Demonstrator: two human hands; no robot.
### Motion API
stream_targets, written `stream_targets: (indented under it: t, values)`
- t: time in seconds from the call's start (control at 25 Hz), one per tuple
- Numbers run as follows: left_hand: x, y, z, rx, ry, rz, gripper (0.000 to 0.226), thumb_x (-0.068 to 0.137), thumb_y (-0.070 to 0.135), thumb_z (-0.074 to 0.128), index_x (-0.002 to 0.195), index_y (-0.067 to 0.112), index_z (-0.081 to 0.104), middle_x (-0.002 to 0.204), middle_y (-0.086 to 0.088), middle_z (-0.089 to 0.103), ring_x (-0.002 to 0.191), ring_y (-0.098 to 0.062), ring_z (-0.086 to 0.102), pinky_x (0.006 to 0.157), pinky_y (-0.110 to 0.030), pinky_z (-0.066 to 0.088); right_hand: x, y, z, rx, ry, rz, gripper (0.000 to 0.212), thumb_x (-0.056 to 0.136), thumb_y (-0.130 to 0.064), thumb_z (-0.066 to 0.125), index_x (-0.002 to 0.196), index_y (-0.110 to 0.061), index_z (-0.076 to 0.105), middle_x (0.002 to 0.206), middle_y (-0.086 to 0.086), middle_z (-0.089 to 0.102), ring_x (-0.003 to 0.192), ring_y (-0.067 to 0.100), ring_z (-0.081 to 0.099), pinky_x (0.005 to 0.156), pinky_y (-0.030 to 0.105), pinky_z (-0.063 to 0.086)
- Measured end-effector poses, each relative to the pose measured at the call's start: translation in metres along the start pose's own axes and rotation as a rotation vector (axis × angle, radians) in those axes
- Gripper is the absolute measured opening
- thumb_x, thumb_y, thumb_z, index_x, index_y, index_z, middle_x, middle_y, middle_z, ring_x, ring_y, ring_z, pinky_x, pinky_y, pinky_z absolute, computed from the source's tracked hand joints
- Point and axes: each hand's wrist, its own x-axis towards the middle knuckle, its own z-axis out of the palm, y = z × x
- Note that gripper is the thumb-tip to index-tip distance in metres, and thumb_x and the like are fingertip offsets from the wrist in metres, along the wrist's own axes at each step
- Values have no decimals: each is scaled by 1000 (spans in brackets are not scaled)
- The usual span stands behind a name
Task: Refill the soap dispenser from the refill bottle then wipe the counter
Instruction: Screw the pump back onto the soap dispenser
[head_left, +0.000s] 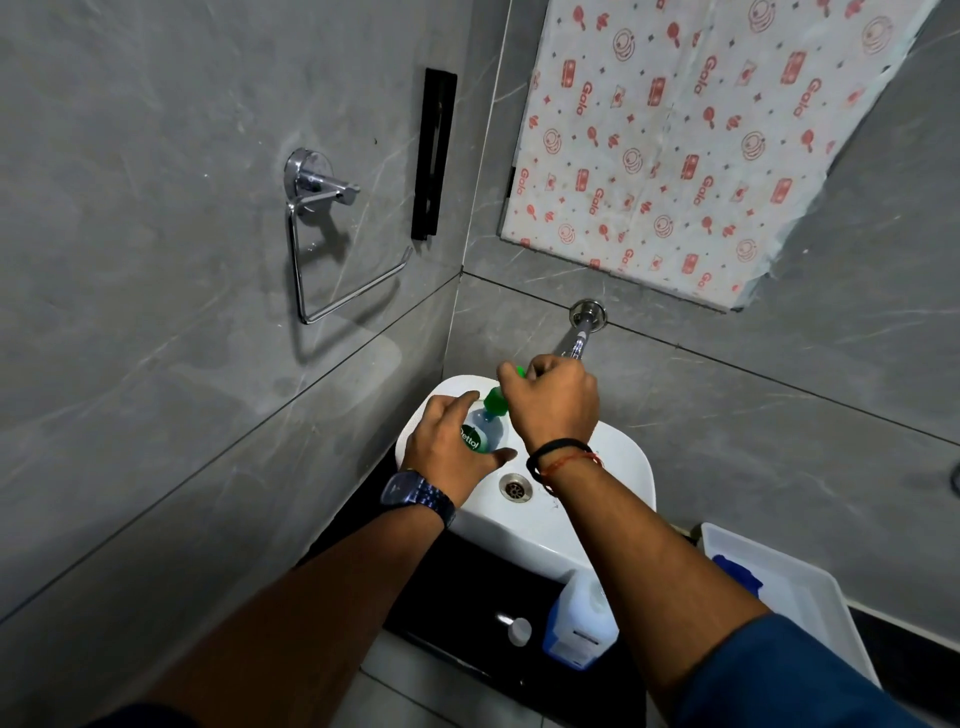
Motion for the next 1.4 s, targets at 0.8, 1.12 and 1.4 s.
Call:
stream_targets:
  t: [0.8, 1.12, 1.4]
  values:
    - [2, -51, -5, -54, 96, -116, 74, 47, 37, 90, 112, 15, 62, 105, -8, 63, 93, -27, 61, 75, -26, 43, -19, 29, 36, 453, -356, -33, 51, 63, -58, 76, 104, -30, 63, 85, -6, 66, 80, 9, 61, 70, 22, 52]
    - [-39, -165, 12, -137, 52, -270, 69, 52, 20, 90, 113, 4, 61, 111, -16, 64, 104, -28, 58, 84, -29, 43, -121, 148, 111, 102, -583, -58, 41, 78, -41, 71, 110, -17, 63, 103, 2, 68, 95, 13, 62, 86, 28, 50]
    - [-60, -241, 44, -149, -28, -301, 74, 48, 20, 91, 112, 2, 58, 111, -18, 62, 105, -31, 57, 88, -35, 44, -183, 236, 159, -387, -921, -276, 79, 84, -61, 49, 148, -22, 24, 158, 12, 14, 145, 25, 10, 117, 35, 17]
